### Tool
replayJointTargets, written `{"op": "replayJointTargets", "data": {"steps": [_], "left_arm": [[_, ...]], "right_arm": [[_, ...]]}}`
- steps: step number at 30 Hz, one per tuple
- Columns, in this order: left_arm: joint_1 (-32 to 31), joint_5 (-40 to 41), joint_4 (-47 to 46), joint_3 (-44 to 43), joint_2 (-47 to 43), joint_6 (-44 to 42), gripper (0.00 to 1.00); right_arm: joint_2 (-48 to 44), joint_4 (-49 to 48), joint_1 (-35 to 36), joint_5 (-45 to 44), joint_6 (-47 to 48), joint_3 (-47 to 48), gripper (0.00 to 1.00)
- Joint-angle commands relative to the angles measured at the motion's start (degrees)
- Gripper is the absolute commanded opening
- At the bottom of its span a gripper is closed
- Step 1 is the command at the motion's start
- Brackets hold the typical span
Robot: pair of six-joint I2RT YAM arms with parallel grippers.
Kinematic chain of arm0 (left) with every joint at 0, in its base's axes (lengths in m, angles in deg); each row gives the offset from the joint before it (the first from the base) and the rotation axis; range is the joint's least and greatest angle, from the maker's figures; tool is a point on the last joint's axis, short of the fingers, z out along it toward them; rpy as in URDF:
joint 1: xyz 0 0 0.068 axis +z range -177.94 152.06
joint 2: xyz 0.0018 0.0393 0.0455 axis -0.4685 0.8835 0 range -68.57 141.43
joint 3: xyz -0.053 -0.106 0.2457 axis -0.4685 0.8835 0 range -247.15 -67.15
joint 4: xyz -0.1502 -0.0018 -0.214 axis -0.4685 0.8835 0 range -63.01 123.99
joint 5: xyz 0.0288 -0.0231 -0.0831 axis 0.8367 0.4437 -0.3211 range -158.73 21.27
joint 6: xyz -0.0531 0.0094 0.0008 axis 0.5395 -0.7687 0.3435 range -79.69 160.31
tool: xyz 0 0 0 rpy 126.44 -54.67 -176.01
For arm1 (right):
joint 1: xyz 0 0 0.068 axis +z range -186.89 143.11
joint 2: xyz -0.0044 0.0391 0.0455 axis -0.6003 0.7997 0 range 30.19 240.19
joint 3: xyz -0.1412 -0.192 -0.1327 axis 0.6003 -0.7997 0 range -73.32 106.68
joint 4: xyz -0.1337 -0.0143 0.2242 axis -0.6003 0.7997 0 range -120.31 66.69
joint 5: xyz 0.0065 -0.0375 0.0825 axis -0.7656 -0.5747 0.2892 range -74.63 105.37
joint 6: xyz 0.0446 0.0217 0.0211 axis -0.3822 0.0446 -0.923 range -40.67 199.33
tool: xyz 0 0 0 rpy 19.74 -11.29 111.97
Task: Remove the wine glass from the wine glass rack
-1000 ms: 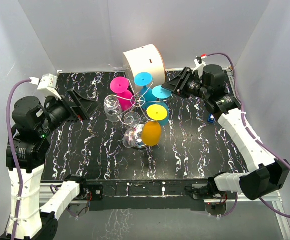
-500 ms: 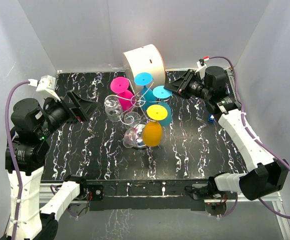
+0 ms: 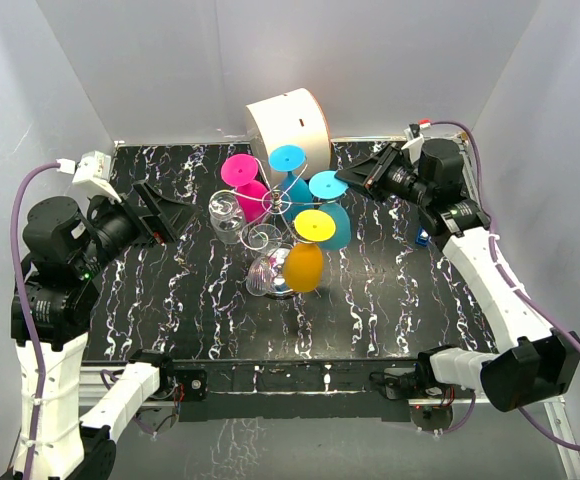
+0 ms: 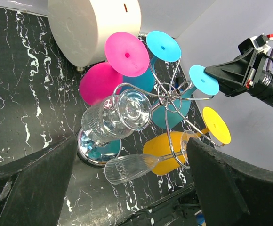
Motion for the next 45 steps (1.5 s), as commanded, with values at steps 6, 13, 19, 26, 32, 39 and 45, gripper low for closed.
{"op": "replayJointTargets", "data": {"steps": [6, 13, 19, 26, 32, 39, 45], "left_arm": [[0.3, -0.8, -0.8, 0.6, -0.3, 1.0, 0.99], [0.3, -1.2, -1.3, 0.9, -0.3, 1.4, 0.99], [0.3, -1.9, -1.8, 1.4, -0.3, 2.0, 0.99], [0.3, -2.2, -2.1, 1.8, -0.5, 2.3, 0.99], [0.3, -2.5, -2.8, 2.9, -0.8, 2.8, 0.99], [0.3, -2.5, -2.8, 2.3, -0.9, 2.8, 0.99], [0.3, -2.5, -2.7, 2.3, -0.5, 2.8, 0.99]], "right_arm": [[-3.3, -2.9, -1.1, 2.3, -1.7, -1.4, 0.00], [-5.0, -4.4, -1.7, 3.8, -3.8, -3.7, 0.00], [-6.7, -5.0, -2.2, 4.0, -4.6, -5.0, 0.00], [-6.6, -7.9, -2.2, 8.8, -4.3, -6.4, 0.00], [-4.9, -7.9, -2.2, 11.3, -0.9, -4.7, 0.00], [-3.9, -7.7, -2.2, 11.4, 0.1, -2.2, 0.00], [-2.4, -7.7, -2.2, 13.3, 1.1, 0.4, 0.00]]}}
